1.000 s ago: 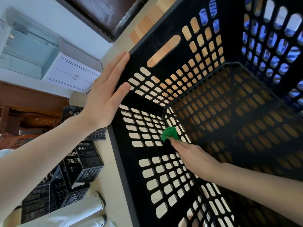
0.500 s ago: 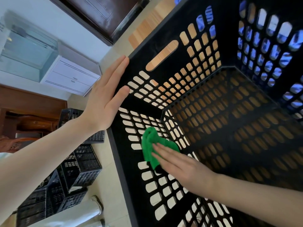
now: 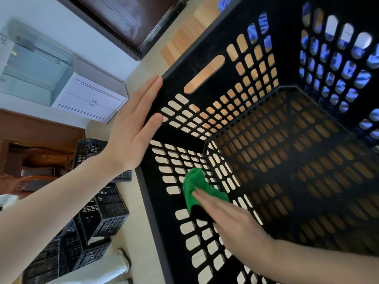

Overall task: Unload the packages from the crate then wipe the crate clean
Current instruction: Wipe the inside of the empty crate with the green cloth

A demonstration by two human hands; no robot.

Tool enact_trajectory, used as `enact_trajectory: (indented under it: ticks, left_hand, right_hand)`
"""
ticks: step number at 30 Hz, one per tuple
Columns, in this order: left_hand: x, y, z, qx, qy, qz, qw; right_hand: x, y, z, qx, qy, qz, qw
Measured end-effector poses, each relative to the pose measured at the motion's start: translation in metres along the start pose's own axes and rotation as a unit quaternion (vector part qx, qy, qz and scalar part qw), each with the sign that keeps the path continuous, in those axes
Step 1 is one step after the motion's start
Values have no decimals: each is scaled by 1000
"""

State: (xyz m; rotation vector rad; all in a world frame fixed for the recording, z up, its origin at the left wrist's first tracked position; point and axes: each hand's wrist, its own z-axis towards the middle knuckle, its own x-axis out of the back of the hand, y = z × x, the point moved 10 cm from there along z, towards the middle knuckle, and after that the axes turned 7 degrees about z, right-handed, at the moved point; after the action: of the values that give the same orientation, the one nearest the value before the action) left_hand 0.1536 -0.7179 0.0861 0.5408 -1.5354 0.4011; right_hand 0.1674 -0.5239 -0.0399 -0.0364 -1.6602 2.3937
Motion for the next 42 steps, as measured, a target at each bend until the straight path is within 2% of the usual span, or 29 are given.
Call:
enact_trajectory:
  ticks: [5,8,11,14,16,19,21,23,26,30,33,35,38,42]
  left_hand:
    - [0,0,1,-9,-1,0,1000]
    - [0,0,0,-10,2,0,1000]
    - [-1,-1,0,-2,1,-1,1000]
    - [-2,-2,0,5,-1,-2,1000]
    - [-2,-2,0,4,-1,-2,1000]
    - [-1,-2,0,4,0,-2,1000]
    - [-1,-3,0,2,1,-2,1000]
    - [-1,-2,0,-3,1,-5,1000]
    - [0,-1,0,-9,3,-5,1000]
    - [0,-1,-1,-5,5,-7,1000]
    - [1,0,0,-7,7,-13,1000]
    - [1,0,0,-4,8,-12,1000]
    - [1,0,-1,-1,9,-9,1000]
    - [1,-1,0,2,10,-12,1000]
  right_hand:
    - [0,-51,15,87,-6,51,995]
    - [-13,-29,5,102,-48,-27,993]
    - [-22,40,-18,17,-109,-160,981]
    - [-20,91,-39,-63,-144,-181,971]
    - [-17,101,-41,-108,-131,-135,976]
    - [-12,74,-20,-155,-61,30,986]
    - [-8,35,2,-116,-21,95,988]
    - [-6,-3,20,-37,7,106,994]
    - [-9,-18,34,18,2,66,998]
    - [-16,9,36,64,-52,-49,995]
    - [-18,40,41,22,-38,-72,996]
    - [-19,71,41,-41,-29,-101,994]
    - [-15,124,36,-183,-24,-82,979]
    - [-13,127,52,-244,5,-35,969]
